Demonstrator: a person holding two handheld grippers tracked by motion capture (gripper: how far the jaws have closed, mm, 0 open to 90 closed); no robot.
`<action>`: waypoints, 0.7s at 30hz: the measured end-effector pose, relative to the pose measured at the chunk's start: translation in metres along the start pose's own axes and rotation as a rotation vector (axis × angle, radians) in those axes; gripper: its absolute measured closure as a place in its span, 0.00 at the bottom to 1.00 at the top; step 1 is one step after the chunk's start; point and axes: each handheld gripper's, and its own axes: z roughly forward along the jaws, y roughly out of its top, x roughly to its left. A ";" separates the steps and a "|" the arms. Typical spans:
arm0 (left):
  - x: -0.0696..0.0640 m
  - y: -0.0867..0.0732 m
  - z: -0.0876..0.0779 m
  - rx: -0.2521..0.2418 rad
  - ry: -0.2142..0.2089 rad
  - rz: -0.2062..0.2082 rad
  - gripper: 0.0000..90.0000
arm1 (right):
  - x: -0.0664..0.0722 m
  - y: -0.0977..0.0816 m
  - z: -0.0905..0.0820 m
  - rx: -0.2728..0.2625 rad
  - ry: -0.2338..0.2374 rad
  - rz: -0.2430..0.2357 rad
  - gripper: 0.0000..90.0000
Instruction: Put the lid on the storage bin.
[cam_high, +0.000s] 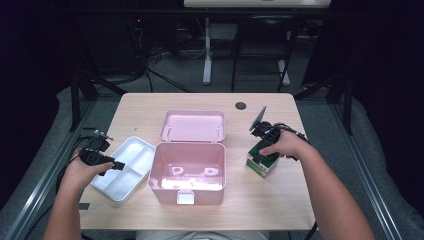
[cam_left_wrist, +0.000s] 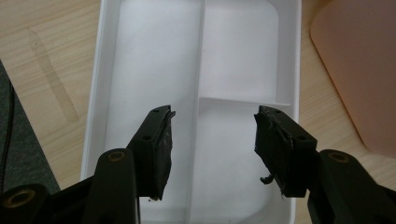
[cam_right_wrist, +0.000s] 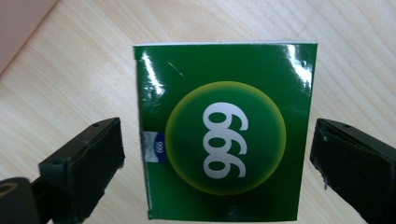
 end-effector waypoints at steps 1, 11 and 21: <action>0.000 0.000 0.000 0.000 0.002 -0.001 0.51 | -0.001 0.000 0.001 0.002 0.001 0.007 0.04; 0.000 0.000 0.001 -0.005 0.000 -0.002 0.51 | -0.007 -0.005 0.010 0.013 0.031 0.033 0.13; 0.001 -0.001 0.001 -0.007 0.002 -0.004 0.51 | -0.008 -0.006 0.009 0.004 0.037 0.037 0.16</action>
